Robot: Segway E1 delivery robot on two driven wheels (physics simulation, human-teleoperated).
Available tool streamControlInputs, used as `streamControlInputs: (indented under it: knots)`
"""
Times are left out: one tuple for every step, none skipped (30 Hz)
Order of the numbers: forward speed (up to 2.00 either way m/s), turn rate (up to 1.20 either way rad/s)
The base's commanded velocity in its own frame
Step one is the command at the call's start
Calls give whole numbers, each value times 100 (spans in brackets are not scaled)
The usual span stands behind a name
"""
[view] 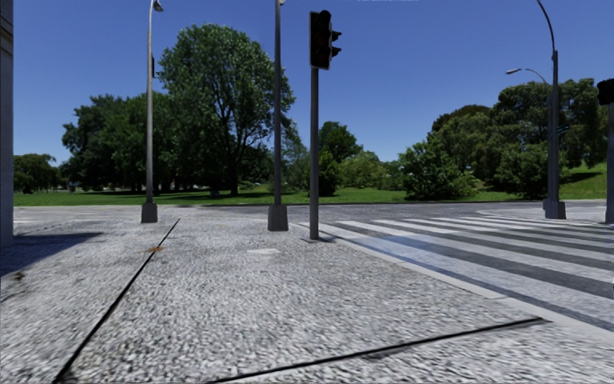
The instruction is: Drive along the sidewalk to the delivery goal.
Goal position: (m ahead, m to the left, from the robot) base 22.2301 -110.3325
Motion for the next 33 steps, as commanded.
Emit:
streamControlInputs:
  knots:
    - [159, -44]
    - [159, -44]
    - [159, -45]
    - [159, -45]
    - [159, -46]
    - [159, -47]
    - [159, -48]
    - [159, -48]
    - [159, -49]
    - [159, -49]
    - [159, -49]
    - [159, -49]
    - [159, -49]
    - [158, -50]
    - [158, -50]
    - [158, -50]
    - [158, -50]
    - [158, -50]
    - [158, -50]
    - [158, -51]
    - [158, -51]
    - [158, -51]
    - [158, -51]
    - [158, -51]
    - [158, -51]
    - [158, -51]
    - [158, -51]
    - [158, -51]
    - [158, -51]
    - [158, -51]
    - [158, -51]
    - [158, -51]
    - [158, -51]
